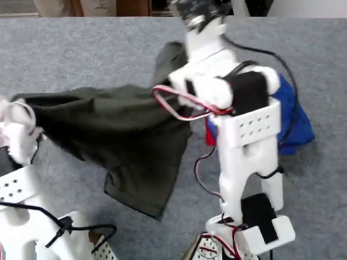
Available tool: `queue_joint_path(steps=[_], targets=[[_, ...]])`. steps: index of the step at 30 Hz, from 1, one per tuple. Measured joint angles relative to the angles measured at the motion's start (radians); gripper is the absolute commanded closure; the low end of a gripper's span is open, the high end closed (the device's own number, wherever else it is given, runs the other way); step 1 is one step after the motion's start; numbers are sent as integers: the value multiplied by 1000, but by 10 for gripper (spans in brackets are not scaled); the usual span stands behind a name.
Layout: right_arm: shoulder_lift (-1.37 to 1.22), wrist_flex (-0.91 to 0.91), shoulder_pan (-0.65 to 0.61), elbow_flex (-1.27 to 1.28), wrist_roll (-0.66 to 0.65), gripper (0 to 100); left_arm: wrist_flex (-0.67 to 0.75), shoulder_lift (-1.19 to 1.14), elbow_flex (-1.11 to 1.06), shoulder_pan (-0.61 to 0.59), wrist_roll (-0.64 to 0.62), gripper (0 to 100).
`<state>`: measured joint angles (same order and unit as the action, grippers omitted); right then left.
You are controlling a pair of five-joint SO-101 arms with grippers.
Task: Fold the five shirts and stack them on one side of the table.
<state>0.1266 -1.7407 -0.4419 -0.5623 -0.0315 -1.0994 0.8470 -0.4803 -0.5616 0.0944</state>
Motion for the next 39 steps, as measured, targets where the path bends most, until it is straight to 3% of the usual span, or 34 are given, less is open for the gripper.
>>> queue_joint_path(steps=[5, 13, 18, 27, 34, 39], targets=[[0, -23, -44, 0, 0, 982, -11, 0, 8, -104, 0, 981], [0, -26, -91, 183, 0, 731, -64, 0, -218, -166, 101, 981], [95, -26, -109, 361, 0, 727, -155, 0, -396, -193, 298, 981], [186, 61, -100, 575, -63, 727, -164, 0, -451, -451, 555, 981], [-89, 361, -91, 644, -69, 727, -170, 0, -427, -548, 628, 981], [-370, 460, -89, 514, -63, 727, -170, 0, -427, -618, 631, 981]])
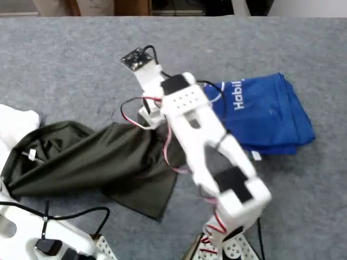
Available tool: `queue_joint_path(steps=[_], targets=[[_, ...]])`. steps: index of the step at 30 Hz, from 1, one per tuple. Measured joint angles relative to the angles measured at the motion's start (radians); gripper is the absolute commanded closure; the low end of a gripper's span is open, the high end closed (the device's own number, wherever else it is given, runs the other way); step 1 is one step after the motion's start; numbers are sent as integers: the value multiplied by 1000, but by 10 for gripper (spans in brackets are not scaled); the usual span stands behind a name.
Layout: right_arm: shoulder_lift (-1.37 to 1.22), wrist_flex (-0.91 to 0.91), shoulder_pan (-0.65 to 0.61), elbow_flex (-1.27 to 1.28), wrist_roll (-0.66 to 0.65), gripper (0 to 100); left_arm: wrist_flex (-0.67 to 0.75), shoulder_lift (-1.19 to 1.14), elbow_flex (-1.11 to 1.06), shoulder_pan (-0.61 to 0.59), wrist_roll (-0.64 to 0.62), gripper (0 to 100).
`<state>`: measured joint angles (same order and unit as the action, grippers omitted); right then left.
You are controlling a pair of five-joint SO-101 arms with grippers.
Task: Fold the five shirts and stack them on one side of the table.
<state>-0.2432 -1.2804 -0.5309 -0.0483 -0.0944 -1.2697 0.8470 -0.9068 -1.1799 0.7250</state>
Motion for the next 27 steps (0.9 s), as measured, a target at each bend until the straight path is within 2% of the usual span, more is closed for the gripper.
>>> queue_joint_path(steps=[4, 10, 13, 18, 22, 27], targets=[[-201, 5, 0, -199, 41, 727, 12, 0, 0, -69, 3, 981], [-473, -69, 0, -540, 106, 727, 180, 0, 0, -195, 3, 981], [-591, -166, 0, -709, 109, 727, 247, 0, 0, -241, 3, 981], [-735, -416, 0, -968, 109, 727, 278, 0, -20, -256, 3, 981], [-744, -483, 3, -1002, 77, 727, 281, 0, -46, -256, 3, 981], [-612, -483, -34, -799, 34, 727, 281, 0, -49, -256, 3, 981]])
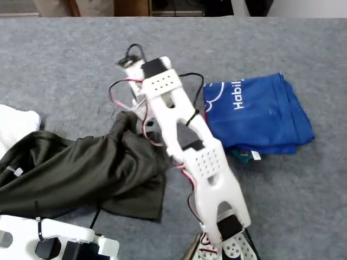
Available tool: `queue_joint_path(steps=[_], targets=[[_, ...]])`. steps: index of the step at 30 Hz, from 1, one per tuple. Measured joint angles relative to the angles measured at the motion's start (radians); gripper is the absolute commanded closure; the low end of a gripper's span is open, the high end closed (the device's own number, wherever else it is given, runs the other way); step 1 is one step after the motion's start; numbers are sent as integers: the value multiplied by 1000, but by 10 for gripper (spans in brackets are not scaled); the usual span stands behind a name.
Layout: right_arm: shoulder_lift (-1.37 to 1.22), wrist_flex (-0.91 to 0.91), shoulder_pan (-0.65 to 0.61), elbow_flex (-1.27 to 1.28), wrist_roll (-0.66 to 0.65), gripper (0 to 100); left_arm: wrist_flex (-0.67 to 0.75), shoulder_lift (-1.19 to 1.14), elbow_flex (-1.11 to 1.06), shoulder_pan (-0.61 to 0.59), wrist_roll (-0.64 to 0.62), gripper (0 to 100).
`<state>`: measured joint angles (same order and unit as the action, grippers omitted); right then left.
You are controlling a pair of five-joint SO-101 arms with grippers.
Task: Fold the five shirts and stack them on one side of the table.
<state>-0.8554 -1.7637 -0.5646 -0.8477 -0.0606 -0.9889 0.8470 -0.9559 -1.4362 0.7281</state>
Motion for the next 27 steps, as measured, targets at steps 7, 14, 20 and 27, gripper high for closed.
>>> queue_joint_path(steps=[7, 14, 20, 27], targets=[[298, 0, -80, 328, -14, 727, 0, 0, 0, 2, 0, 981], [344, 43, -172, 457, -14, 728, 0, 0, 0, 52, 0, 981], [241, 110, -187, 480, -14, 937, 0, 0, 0, 55, 0, 981], [161, 97, -118, 479, -14, 996, 0, 0, 0, 55, 0, 981]])
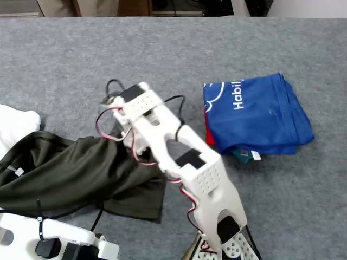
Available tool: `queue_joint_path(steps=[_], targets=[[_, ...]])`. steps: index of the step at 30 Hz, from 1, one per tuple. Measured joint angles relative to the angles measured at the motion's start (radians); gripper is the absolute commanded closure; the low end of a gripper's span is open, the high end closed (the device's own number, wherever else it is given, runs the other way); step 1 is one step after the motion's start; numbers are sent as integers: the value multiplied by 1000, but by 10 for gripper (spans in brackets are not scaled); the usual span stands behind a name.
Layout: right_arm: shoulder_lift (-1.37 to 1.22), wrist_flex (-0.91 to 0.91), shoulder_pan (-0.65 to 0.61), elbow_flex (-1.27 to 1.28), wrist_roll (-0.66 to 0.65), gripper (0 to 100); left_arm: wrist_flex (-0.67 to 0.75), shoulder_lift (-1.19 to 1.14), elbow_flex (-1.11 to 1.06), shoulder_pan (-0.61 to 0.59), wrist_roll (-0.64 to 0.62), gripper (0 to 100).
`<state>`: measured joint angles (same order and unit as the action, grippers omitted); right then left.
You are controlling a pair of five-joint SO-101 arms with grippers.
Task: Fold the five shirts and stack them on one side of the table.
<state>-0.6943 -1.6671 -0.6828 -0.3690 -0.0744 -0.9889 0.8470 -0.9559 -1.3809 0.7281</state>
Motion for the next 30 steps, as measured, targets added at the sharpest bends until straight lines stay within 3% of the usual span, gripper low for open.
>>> queue_joint_path(steps=[11, 18, 23, 30], targets=[[110, -87, 203, 91, 0, 994, 0, 0, -133, 48, -2, 981], [371, -87, 318, 347, 0, 994, 0, 0, -207, 115, -2, 981], [654, -87, 328, 526, -35, 985, 0, 0, -235, 169, -3, 981], [944, -91, 350, 690, -48, 691, 0, 0, -265, 239, -3, 979]])
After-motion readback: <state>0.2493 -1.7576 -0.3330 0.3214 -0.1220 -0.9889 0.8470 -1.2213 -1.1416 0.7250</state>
